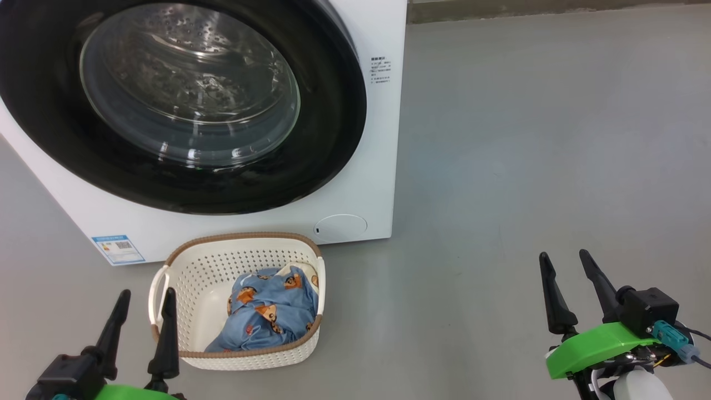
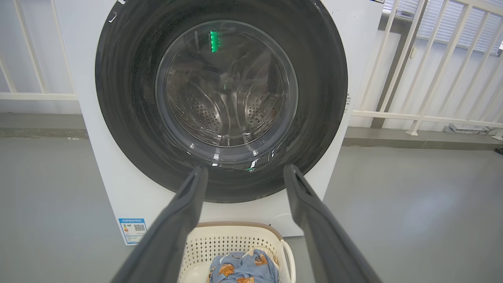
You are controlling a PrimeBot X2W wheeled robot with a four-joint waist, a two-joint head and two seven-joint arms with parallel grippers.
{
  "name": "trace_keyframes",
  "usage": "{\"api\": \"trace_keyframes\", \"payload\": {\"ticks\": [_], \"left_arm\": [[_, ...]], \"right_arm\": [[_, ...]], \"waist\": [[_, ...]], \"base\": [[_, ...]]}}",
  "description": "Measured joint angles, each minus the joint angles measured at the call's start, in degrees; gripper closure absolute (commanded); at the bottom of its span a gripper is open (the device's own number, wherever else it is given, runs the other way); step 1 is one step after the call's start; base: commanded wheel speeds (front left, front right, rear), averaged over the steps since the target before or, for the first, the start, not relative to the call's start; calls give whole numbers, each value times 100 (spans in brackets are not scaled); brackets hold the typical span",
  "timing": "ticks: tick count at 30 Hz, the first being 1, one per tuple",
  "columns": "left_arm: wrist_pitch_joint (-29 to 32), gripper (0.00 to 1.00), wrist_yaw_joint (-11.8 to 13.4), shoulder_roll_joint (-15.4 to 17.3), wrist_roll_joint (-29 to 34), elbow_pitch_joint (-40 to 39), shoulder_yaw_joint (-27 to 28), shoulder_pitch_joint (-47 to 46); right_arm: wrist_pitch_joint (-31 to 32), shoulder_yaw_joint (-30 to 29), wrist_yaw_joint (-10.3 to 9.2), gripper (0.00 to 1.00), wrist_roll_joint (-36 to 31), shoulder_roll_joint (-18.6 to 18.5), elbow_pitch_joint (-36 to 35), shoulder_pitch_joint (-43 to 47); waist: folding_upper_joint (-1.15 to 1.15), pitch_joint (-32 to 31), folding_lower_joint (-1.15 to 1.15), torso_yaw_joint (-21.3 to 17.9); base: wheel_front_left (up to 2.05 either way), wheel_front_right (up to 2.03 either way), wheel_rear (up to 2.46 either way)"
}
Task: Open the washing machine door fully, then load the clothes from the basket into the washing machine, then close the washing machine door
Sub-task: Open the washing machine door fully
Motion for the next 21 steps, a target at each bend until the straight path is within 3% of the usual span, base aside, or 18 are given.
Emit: {"api": "trace_keyframes", "payload": {"ticks": [21], "left_arm": [[0, 0, 0, -8, 101, -37, -100, 0]], "right_arm": [[0, -12, 0, 0, 44, 7, -14, -1]], "waist": [[0, 24, 0, 35]], "base": [[0, 0, 0]]}}
